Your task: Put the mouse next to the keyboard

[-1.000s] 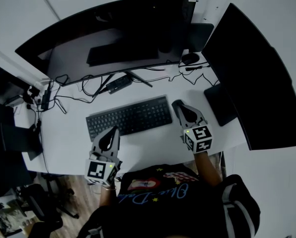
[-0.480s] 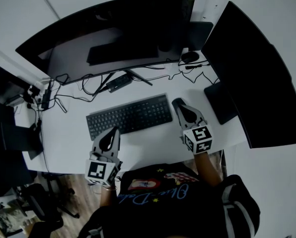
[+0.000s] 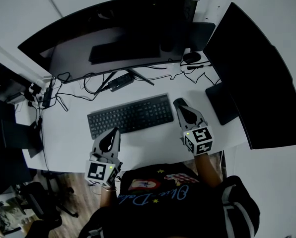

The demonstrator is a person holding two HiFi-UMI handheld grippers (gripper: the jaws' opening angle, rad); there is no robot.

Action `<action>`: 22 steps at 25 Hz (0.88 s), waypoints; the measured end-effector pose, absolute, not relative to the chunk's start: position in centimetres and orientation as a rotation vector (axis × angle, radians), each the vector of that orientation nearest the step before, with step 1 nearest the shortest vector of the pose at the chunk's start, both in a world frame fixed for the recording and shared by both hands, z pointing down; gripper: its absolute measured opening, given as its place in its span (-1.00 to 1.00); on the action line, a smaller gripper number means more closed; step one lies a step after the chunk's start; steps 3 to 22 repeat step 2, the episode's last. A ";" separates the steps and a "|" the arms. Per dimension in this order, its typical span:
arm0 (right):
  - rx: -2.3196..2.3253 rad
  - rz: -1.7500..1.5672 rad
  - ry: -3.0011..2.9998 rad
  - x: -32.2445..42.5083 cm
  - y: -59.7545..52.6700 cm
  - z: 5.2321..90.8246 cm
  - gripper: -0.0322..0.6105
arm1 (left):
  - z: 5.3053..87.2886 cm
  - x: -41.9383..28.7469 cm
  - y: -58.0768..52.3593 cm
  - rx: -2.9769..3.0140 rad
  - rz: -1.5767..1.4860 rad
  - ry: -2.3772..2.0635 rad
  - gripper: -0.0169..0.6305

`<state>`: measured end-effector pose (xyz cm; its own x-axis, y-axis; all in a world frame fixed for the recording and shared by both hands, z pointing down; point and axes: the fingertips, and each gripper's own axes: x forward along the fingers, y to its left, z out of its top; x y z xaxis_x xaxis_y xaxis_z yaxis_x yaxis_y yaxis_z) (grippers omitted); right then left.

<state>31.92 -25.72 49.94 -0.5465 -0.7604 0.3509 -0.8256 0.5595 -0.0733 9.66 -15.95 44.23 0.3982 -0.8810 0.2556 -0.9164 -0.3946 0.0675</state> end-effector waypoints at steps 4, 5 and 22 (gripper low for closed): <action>1.311 0.334 -2.518 31.9 -25.5 49.9 -0.90 | 44.3 9.7 -15.7 2.454 0.266 -1.600 -0.94; 1.311 0.334 -2.518 31.9 -25.5 49.9 -0.90 | 44.3 9.7 -15.7 2.454 0.266 -1.600 -0.94; 1.311 0.334 -2.518 31.9 -25.5 49.9 -0.90 | 44.3 9.7 -15.7 2.454 0.266 -1.600 -0.94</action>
